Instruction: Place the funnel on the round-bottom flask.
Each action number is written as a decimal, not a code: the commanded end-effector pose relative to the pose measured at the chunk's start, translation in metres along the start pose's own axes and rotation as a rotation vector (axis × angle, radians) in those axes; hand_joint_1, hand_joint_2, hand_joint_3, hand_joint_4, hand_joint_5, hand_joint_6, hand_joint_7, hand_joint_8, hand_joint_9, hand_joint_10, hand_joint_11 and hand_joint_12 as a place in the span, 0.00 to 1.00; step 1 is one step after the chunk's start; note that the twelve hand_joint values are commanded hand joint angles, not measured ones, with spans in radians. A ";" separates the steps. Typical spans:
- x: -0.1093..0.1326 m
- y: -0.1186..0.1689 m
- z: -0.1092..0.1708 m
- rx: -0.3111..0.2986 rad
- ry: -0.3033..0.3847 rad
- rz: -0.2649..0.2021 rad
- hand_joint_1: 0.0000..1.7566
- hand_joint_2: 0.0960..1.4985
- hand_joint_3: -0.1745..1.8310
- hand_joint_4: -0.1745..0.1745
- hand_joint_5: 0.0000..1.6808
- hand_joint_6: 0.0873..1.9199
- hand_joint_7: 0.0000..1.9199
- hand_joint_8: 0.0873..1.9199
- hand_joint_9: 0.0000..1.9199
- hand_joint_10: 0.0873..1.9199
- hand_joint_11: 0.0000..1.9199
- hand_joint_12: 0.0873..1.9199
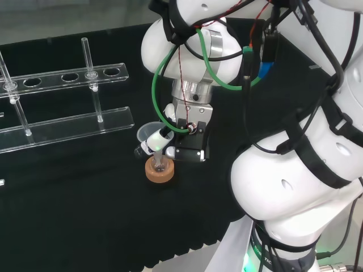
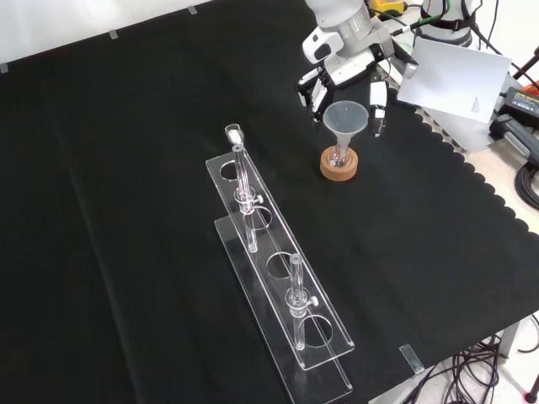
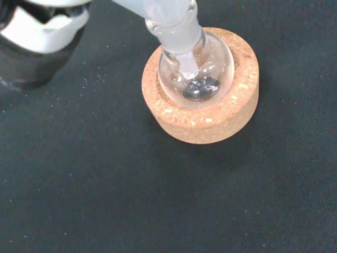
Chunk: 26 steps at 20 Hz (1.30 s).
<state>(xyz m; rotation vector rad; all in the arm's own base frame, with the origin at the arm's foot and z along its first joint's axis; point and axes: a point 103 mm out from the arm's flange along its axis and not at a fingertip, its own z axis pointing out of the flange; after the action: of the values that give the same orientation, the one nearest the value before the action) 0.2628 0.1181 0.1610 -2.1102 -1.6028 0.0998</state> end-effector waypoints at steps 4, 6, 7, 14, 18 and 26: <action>0.001 -0.008 -0.007 0.015 0.005 0.015 0.49 0.33 0.45 0.94 0.53 0.27 0.55 0.28 0.38 0.15 0.00 0.60; 0.001 -0.009 -0.010 0.010 0.000 0.010 0.46 0.32 0.46 0.84 0.47 0.27 0.51 0.27 0.34 0.15 0.00 0.53; 0.001 -0.010 -0.010 0.011 0.003 0.009 0.44 0.31 0.46 0.78 0.43 0.26 0.48 0.25 0.32 0.16 0.00 0.50; 0.000 -0.012 -0.011 0.003 0.012 0.004 0.39 0.33 0.38 0.64 0.36 0.06 0.37 0.18 0.20 0.27 0.00 0.39; 0.000 -0.013 -0.010 -0.005 0.025 0.005 0.39 0.33 0.38 0.63 0.36 0.04 0.36 0.17 0.19 0.28 0.00 0.38; -0.001 -0.009 0.005 0.004 0.006 0.014 0.36 0.34 0.33 0.58 0.36 0.00 0.37 0.17 0.18 0.29 0.00 0.37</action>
<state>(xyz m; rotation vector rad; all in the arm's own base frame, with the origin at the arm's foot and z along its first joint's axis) 0.2535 0.1186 0.1663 -2.1121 -1.5815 0.0916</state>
